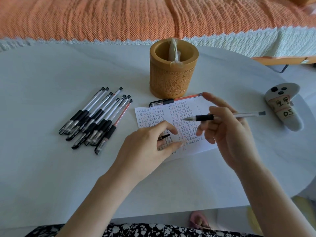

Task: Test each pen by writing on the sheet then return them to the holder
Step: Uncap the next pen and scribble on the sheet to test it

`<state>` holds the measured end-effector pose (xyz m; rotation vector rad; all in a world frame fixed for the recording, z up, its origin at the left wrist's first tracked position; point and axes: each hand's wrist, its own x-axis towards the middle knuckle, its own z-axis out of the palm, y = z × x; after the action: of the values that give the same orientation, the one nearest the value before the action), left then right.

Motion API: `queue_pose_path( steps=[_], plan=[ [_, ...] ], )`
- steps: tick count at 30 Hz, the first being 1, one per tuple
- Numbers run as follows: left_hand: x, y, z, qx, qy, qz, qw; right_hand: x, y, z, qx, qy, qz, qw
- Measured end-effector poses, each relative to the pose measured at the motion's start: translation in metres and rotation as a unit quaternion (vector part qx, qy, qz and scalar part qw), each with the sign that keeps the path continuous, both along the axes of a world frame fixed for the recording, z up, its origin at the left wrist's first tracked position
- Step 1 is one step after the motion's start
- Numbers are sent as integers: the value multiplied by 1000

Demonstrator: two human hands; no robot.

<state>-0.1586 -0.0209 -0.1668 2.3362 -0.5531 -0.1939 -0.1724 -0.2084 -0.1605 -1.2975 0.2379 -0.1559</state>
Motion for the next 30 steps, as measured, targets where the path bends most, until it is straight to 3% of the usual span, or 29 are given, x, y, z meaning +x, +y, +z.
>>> queue_pose_path(
  steps=[4, 14, 30],
  plan=[
    [-4, -3, 1, 41, 2, -6, 999, -5, 1, -4, -33, 23, 12, 999],
    [-9, -12, -3, 96, -9, -5, 995, -14, 18, -17, -250, 45, -89, 963],
    [-8, -14, -7, 114, 9, -6, 993, -16, 25, -28, -332, 25, -122, 935]
  ],
)
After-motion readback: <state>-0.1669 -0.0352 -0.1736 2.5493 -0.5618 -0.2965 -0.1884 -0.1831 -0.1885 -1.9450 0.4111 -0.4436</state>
